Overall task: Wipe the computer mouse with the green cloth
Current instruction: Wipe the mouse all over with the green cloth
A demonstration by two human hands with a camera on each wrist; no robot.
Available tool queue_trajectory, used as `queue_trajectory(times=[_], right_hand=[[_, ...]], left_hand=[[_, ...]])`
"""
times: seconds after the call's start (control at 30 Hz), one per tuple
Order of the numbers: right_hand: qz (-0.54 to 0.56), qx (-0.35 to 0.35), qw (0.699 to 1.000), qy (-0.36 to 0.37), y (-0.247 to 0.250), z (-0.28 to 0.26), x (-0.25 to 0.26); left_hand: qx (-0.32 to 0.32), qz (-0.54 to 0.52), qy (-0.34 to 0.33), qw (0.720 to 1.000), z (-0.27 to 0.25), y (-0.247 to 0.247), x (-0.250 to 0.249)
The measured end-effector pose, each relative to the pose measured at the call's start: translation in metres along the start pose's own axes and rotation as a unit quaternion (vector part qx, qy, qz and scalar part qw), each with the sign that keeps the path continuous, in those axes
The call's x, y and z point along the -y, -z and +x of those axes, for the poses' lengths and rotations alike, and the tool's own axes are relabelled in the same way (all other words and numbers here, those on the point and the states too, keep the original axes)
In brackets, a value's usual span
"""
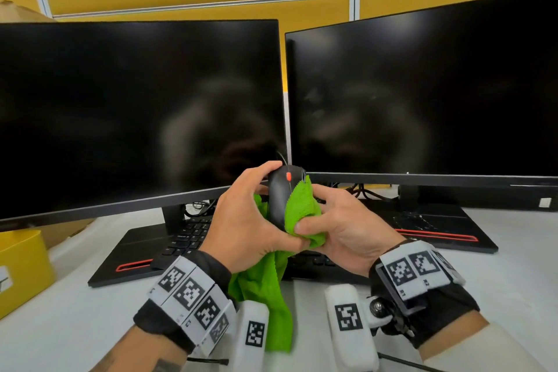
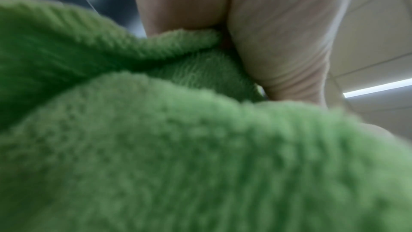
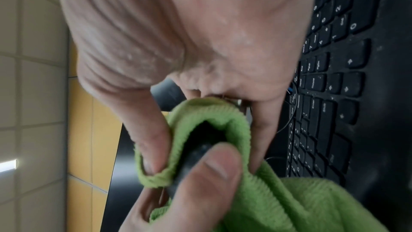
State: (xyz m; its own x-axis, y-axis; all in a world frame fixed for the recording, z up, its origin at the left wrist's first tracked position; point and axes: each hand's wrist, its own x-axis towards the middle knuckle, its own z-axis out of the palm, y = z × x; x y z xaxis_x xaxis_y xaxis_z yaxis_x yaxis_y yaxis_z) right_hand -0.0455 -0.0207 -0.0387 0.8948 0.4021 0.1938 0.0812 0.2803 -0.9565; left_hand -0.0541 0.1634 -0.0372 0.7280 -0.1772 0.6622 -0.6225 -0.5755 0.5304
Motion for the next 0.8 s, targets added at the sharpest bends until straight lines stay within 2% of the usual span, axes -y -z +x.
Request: queue_trajectory(times=[0.17,0.27,0.37,0.53,0.67,0.8], right_hand=[[-0.039,-0.077,0.996,0.009,0.000,-0.001,0.005],[-0.018,-0.150,0.989,0.009,0.000,-0.001,0.009],[-0.007,-0.185,0.983,-0.001,-0.002,0.000,0.008],[0.020,-0.167,0.986,0.011,0.001,0.001,0.011],[0.044,-0.116,0.992,0.014,0.004,0.000,0.010],[0.062,-0.105,0.992,0.019,0.000,0.001,0.008]], left_hand=[[0.041,0.007,-0.014,0.999,0.000,-0.005,-0.006],[0.069,0.008,-0.027,0.997,0.000,-0.006,-0.009],[0.079,-0.003,-0.025,0.997,0.000,-0.005,-0.010],[0.118,-0.037,-0.009,0.992,-0.001,0.001,-0.012],[0.112,-0.035,-0.009,0.993,0.000,0.003,-0.012],[0.111,-0.033,-0.009,0.993,-0.002,0.002,-0.015]])
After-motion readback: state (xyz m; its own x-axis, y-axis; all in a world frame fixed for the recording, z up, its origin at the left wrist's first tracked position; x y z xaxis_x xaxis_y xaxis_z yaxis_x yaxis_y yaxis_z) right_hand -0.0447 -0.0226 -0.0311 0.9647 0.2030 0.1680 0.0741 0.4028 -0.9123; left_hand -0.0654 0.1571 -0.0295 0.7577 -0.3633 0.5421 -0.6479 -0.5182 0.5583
